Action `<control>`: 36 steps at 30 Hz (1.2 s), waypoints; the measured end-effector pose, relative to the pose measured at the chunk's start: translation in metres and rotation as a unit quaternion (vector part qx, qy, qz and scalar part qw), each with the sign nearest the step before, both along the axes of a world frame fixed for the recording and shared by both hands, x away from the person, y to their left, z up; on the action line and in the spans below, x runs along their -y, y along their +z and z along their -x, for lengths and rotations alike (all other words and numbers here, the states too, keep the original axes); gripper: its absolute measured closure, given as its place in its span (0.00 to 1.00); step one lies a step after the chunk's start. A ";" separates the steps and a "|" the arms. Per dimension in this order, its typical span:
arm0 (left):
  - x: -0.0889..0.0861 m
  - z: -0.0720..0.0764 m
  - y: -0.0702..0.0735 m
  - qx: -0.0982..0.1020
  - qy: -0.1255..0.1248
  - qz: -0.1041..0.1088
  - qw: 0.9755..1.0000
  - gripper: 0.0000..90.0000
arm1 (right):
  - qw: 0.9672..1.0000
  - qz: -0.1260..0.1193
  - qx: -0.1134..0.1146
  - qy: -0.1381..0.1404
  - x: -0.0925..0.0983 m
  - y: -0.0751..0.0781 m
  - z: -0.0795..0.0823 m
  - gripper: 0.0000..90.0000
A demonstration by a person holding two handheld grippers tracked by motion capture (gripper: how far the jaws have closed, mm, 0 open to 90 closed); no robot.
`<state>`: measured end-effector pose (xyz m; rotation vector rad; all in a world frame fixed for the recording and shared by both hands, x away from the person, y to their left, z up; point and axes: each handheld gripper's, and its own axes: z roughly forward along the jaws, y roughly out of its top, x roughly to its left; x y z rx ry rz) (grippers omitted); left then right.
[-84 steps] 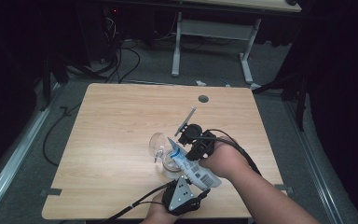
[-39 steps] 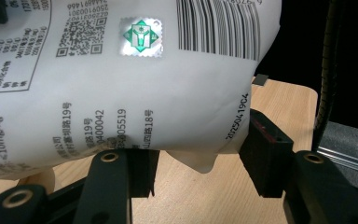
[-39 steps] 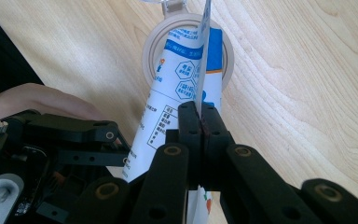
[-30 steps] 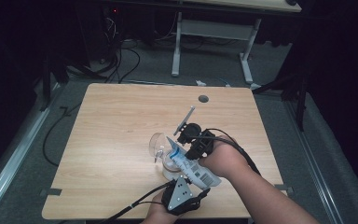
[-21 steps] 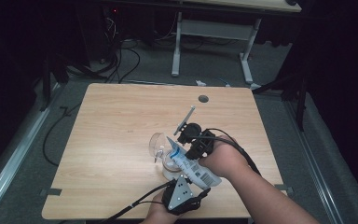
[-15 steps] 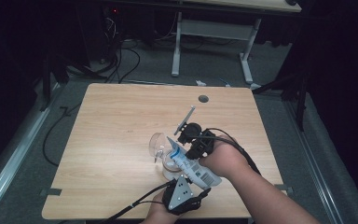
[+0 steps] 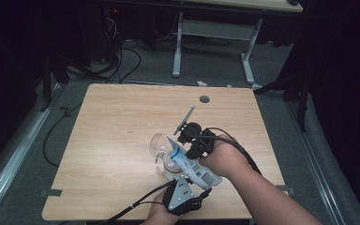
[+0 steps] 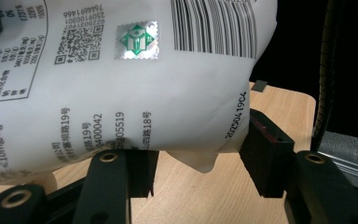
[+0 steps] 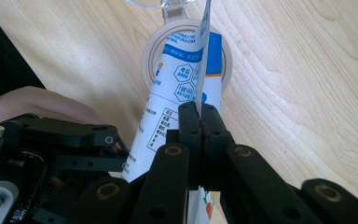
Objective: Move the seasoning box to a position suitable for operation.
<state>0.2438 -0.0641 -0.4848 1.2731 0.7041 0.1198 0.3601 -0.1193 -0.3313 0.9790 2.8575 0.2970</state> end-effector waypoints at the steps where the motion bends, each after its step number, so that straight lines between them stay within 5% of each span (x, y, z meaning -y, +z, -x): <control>1: 0.000 0.000 0.000 0.000 0.000 0.000 1.000 0.56 | 1.000 0.000 0.000 0.000 0.000 0.000 0.000 1.00; 36: 0.000 0.000 0.001 0.003 0.001 0.005 1.000 0.56 | 1.000 -0.001 0.002 0.004 -0.002 0.000 0.000 1.00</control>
